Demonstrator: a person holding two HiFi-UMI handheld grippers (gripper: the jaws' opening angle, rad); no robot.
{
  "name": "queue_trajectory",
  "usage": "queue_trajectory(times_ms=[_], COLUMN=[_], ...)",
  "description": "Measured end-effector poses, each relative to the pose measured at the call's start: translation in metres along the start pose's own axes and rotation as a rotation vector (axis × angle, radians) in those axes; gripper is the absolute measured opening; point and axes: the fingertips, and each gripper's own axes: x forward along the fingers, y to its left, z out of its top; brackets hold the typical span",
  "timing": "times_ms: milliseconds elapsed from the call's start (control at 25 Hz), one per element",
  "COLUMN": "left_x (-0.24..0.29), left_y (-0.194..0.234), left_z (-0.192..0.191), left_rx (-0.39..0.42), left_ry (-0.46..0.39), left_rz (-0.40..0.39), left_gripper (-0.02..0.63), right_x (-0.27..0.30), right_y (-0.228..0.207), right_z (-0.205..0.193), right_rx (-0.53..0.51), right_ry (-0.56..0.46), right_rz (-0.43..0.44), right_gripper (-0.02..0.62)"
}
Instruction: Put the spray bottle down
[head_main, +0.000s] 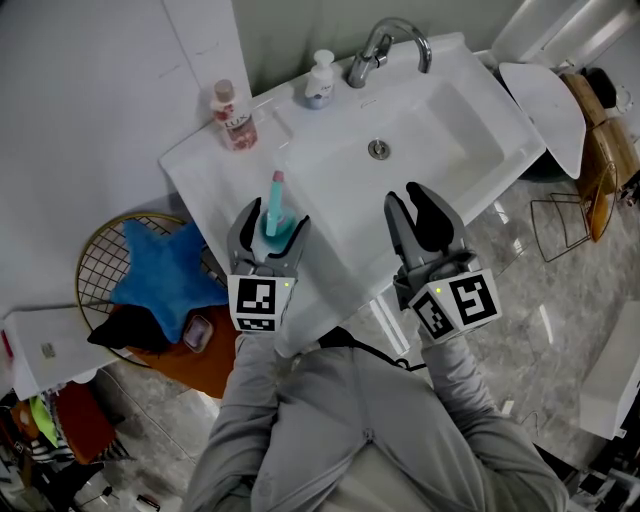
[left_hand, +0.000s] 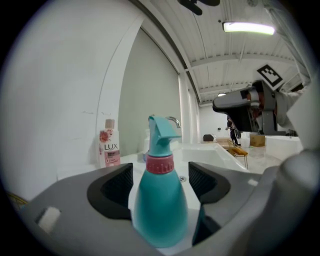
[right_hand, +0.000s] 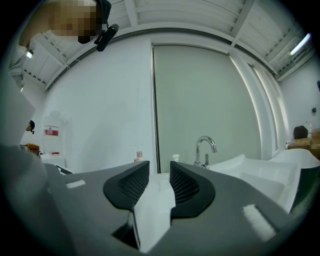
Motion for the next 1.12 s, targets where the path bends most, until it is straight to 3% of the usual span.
queue_trajectory(times_ms=[480, 680, 800, 1120], left_x=[-0.066, -0.107, -0.133, -0.186], left_y=[0.004, 0.005, 0.019, 0.039], left_z=[0.063, 0.092, 0.103, 0.129], left_rx=[0.128, 0.079, 0.114, 0.074], left_ry=[-0.081, -0.111, -0.172, -0.248], left_rz=[0.012, 0.062, 0.109, 0.208], left_gripper=[0.373, 0.373, 0.373, 0.372], right_x=[-0.019, -0.038, -0.051, -0.081], right_y=[0.021, 0.03, 0.034, 0.05], right_z=[0.017, 0.023, 0.023, 0.026], right_rx=[0.0, -0.001, 0.002, 0.017], right_ry=[-0.046, -0.069, -0.077, -0.105], right_rz=[-0.005, -0.018, -0.038, -0.091], right_gripper=[0.127, 0.127, 0.127, 0.127])
